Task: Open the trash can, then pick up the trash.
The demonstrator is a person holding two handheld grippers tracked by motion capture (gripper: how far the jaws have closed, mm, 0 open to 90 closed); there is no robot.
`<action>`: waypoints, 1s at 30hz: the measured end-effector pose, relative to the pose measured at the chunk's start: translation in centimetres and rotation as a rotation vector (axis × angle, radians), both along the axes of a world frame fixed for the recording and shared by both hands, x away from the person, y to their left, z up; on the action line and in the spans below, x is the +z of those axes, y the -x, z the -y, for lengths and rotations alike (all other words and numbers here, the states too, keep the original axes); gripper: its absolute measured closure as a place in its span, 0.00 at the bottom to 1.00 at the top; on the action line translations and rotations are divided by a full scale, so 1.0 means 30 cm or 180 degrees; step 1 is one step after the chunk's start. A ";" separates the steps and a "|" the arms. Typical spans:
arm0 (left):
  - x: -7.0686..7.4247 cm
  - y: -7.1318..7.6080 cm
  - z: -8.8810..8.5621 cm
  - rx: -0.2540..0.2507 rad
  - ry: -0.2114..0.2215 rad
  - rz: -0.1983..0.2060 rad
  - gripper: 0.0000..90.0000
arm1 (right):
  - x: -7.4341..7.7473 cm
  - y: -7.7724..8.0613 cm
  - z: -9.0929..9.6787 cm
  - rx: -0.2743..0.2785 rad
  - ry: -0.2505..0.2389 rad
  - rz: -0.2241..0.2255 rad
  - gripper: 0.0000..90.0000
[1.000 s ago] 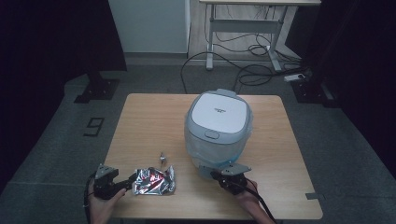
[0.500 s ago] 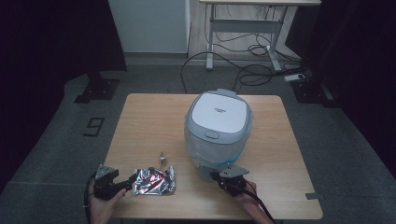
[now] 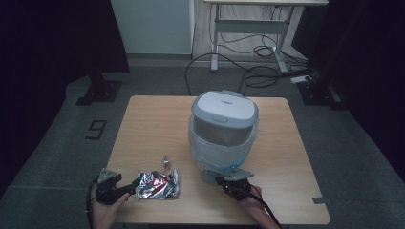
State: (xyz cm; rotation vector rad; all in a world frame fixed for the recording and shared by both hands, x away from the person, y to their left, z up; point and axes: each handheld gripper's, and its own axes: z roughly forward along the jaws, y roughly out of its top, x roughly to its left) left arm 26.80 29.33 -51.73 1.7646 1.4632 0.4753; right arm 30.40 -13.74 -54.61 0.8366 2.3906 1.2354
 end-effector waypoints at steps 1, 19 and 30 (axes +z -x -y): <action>0.000 0.000 0.000 0.0003 0.0002 0.0002 0.20 | -0.003 -0.001 -0.001 -0.0002 0.0005 -0.0016 1.00; -0.002 -0.001 -0.005 0.0007 0.0006 -0.0009 0.20 | -0.009 -0.002 0.001 -0.0019 -0.0008 -0.0017 1.00; -0.001 -0.001 -0.001 -0.0001 0.0012 0.0003 0.20 | -0.009 -0.002 0.001 -0.0016 -0.0014 -0.0013 1.00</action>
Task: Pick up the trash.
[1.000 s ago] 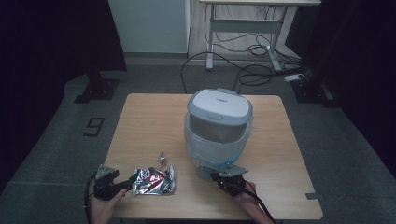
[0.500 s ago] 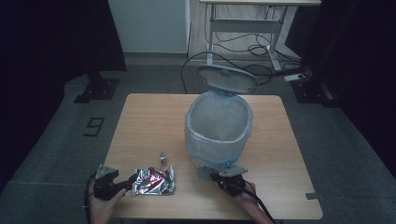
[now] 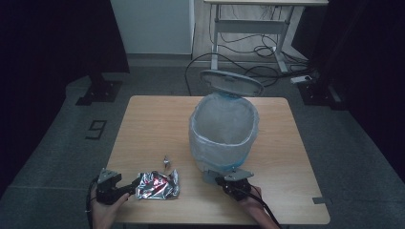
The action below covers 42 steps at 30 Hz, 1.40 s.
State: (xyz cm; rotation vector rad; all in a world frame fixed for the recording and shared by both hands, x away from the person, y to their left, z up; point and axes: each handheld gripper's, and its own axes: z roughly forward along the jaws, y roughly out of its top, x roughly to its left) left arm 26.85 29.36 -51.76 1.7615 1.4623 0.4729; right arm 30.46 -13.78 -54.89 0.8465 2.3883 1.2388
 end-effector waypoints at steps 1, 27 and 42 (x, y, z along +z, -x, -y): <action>-0.001 -0.001 0.000 0.0002 0.0004 -0.0003 0.20 | 0.000 0.000 0.000 -0.0001 0.0000 0.0003 1.00; -0.070 -0.044 0.063 -0.0170 -0.0093 -0.0309 0.21 | -0.003 0.001 0.003 -0.0007 -0.0030 0.0002 1.00; -0.087 -0.040 0.113 -0.0267 -0.0630 -0.0093 0.57 | -0.003 0.005 0.000 -0.0040 -0.0020 0.0007 1.00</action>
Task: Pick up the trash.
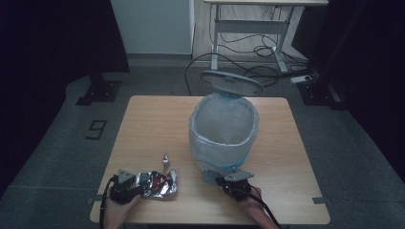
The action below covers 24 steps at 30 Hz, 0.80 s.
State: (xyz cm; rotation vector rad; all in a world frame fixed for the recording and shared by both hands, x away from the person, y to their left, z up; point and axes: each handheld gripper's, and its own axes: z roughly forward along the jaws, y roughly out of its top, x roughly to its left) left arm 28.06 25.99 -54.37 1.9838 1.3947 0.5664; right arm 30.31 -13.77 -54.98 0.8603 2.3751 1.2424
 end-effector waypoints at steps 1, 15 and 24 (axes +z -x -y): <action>0.001 0.000 0.004 -0.0049 -0.0007 0.0004 0.59 | 0.000 0.000 -0.001 -0.0003 0.0006 0.0004 1.00; 0.004 -0.008 -0.021 -0.0172 0.0162 -0.0021 0.91 | 0.001 0.000 -0.001 -0.0001 0.0015 0.0006 1.00; 0.026 0.000 -0.048 -0.0166 0.0418 0.0047 0.99 | 0.001 0.001 -0.002 0.0002 0.0013 0.0013 1.00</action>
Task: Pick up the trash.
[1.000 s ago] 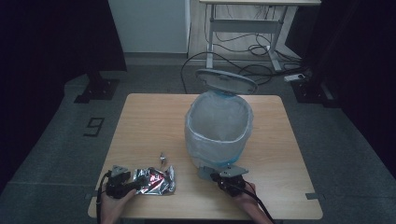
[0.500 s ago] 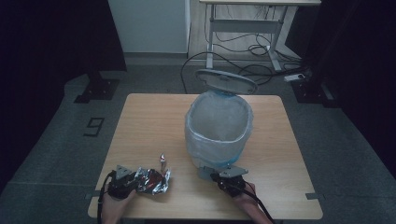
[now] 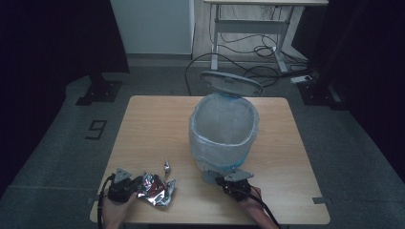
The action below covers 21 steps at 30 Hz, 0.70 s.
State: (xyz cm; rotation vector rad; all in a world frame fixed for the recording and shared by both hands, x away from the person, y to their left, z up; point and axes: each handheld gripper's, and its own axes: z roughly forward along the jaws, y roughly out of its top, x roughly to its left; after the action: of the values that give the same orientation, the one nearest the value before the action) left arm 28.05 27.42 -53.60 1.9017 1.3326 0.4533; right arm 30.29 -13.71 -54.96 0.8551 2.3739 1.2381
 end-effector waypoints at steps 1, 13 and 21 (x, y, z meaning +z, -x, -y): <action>0.000 0.000 0.000 0.0000 0.0000 0.0000 1.00 | 0.000 0.000 0.000 0.0000 0.0000 0.0000 1.00; 0.085 0.054 -0.077 0.0002 0.0726 0.0277 1.00 | 0.001 -0.002 0.001 0.0003 0.0001 -0.0013 1.00; 0.126 0.079 -0.078 -0.0061 0.0853 0.0437 1.00 | 0.001 -0.002 0.001 -0.0002 -0.0004 -0.0023 1.00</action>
State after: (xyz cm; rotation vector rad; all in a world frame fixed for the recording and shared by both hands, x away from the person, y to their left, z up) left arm 25.68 29.76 -49.81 1.6321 1.2186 0.3683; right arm 30.34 -13.76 -54.93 0.8621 2.3786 1.2384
